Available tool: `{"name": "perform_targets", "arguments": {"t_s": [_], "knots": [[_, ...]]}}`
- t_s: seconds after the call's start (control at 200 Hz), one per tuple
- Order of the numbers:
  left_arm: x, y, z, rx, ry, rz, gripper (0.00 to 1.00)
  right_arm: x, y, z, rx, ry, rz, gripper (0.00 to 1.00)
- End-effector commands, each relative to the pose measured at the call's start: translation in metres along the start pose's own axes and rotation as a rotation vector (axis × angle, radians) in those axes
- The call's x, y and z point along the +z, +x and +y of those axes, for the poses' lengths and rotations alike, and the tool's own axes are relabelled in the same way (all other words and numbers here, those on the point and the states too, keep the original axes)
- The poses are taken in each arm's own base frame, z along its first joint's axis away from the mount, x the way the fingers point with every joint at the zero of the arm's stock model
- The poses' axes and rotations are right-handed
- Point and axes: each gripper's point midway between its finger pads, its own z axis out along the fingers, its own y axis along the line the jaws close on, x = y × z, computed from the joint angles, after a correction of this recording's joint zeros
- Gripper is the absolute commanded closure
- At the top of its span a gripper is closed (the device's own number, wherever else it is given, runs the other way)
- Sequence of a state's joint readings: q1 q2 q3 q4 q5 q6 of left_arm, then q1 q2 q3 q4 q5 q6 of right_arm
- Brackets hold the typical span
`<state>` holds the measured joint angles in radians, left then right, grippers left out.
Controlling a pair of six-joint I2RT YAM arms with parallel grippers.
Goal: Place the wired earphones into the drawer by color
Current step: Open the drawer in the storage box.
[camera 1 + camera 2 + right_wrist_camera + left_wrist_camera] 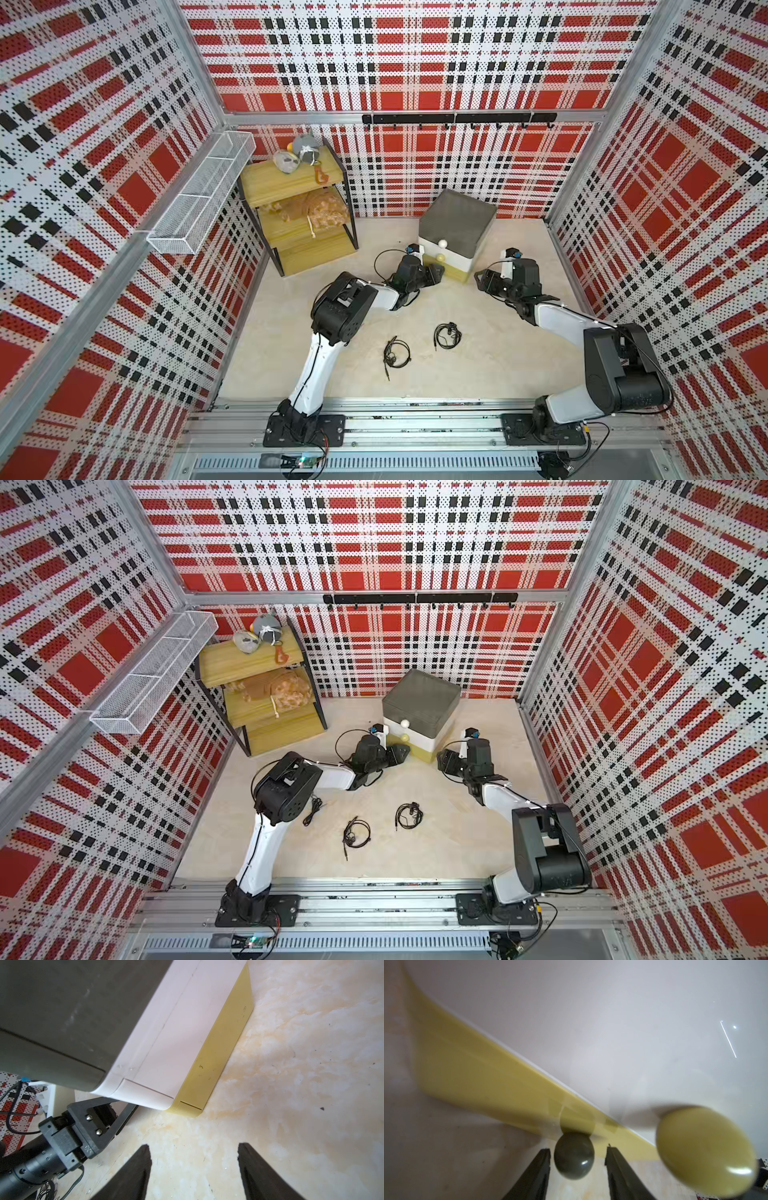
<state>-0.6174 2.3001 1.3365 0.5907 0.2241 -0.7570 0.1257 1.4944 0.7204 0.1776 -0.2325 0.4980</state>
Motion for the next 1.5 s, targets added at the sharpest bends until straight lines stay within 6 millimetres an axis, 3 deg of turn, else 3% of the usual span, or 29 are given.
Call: {"name": "perform_targets", "arguments": {"t_s": [0.0, 0.526, 1.042, 1.493], "knots": [[0.008, -0.003, -0.003, 0.003, 0.033, -0.004, 0.53, -0.003, -0.003, -0.001, 0.009, -0.007, -0.013, 0.27], [-0.004, -0.004, -0.004, -0.006, 0.035, -0.02, 0.72, -0.003, -0.003, -0.002, 0.016, -0.01, -0.009, 0.28], [-0.051, 0.005, -0.003, -0.007, 0.01, -0.042, 0.76, -0.005, -0.004, 0.0, 0.019, -0.019, -0.01, 0.28], [-0.093, 0.028, 0.007, -0.012, -0.036, -0.037, 0.77, -0.012, -0.007, 0.002, 0.015, -0.02, -0.027, 0.28]]}}
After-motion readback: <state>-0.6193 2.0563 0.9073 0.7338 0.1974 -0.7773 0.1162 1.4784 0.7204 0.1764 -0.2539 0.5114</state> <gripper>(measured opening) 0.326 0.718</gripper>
